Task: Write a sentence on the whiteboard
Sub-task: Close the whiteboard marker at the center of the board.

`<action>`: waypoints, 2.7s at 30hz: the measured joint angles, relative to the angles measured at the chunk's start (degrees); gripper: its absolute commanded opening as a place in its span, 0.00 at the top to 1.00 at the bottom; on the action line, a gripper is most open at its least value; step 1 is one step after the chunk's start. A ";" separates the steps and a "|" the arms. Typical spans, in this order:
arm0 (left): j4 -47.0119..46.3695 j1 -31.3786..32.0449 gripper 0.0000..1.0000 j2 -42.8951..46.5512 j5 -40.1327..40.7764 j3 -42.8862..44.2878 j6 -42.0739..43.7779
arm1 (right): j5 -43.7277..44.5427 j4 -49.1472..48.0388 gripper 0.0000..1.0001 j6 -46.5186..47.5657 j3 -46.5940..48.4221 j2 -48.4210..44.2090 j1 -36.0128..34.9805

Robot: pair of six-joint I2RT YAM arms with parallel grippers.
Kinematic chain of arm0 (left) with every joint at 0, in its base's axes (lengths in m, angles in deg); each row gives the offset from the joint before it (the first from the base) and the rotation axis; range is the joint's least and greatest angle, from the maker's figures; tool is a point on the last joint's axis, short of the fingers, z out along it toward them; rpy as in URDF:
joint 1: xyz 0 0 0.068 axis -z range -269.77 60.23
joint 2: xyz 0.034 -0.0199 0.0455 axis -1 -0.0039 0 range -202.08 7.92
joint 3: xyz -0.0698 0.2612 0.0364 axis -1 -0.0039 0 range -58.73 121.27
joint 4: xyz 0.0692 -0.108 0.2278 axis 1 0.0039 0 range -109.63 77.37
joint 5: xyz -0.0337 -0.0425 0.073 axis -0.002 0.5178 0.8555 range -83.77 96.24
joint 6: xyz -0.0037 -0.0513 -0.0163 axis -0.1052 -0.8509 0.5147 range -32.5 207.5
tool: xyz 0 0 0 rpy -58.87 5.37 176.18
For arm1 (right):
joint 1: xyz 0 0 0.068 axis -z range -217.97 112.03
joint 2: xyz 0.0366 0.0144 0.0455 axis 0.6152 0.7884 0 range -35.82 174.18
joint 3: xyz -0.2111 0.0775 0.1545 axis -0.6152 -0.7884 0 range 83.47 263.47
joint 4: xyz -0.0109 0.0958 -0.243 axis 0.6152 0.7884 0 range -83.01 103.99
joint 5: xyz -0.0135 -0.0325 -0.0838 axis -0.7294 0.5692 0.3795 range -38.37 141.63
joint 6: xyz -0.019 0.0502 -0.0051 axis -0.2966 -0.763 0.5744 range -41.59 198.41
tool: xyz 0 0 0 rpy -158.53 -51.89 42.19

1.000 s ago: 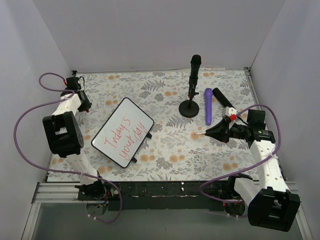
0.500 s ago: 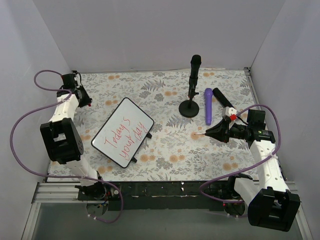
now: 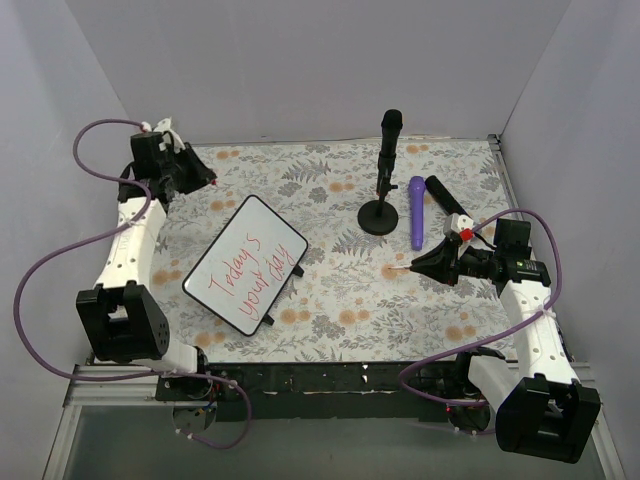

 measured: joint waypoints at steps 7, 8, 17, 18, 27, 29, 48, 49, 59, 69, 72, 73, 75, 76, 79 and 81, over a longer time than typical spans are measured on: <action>-4.09 17.03 1.00 6.05 -6.16 -3.32 0.09 | 0.13 -0.02 0.99 -0.09 0.00 -0.09 0.00; -4.24 19.54 1.00 6.62 -6.69 -4.07 0.33 | 0.24 -0.02 0.99 -0.15 0.00 -0.09 0.02; -5.40 42.95 1.00 6.14 -2.49 -10.73 2.84 | 2.08 -0.13 0.99 -1.31 0.00 -0.09 3.78; -5.33 46.14 1.00 5.27 -1.07 -11.28 3.02 | 2.25 -0.24 0.99 -1.51 0.00 -0.09 4.33; -2.05 65.02 0.99 -11.23 14.16 -13.09 3.63 | 3.04 -1.36 0.99 -2.58 0.00 -0.09 6.16; -1.01 67.28 0.97 -14.29 17.18 -13.68 3.52 | 3.06 -1.38 0.99 -2.82 0.00 -0.02 6.34; -0.96 72.63 0.69 -16.55 27.69 -14.27 1.97 | 3.06 -1.38 0.99 -3.02 0.00 1.05 6.38; -1.55 72.48 0.74 -16.35 27.02 -14.69 2.27 | 3.04 -1.38 0.99 -3.02 0.00 1.18 6.38; -4.83 70.79 1.00 -15.02 19.74 -16.92 5.25 | 1.42 -2.78 0.99 -5.35 -1.60 5.25 5.75; -13.11 70.82 1.00 -9.94 17.53 -24.85 9.42 | 1.33 -14.16 0.99 -19.78 -6.16 16.41 -5.03; -15.10 70.82 1.00 -9.79 17.29 -25.66 10.75 | 1.31 -19.96 0.99 -26.45 -8.13 19.52 -7.06; -15.65 70.82 1.00 -9.79 17.22 -25.83 11.06 | 1.27 -22.32 0.99 -29.18 -8.70 20.83 -7.96; -17.00 70.82 1.00 -9.77 17.05 -26.34 11.72 | 1.27 -25.86 0.99 -33.24 -9.31 23.19 -9.77; -17.66 70.82 1.00 -9.68 16.92 -26.64 11.98 | 1.27 -27.32 0.99 -34.95 -9.42 24.44 -10.69; -19.67 70.82 1.00 -9.11 16.61 -27.91 12.79 | 1.11 -30.40 0.99 -38.60 -9.40 28.24 -13.00; -20.85 70.82 1.00 -8.68 16.39 -28.79 13.25 | 1.16 -30.99 0.99 -39.58 -9.40 30.10 -13.97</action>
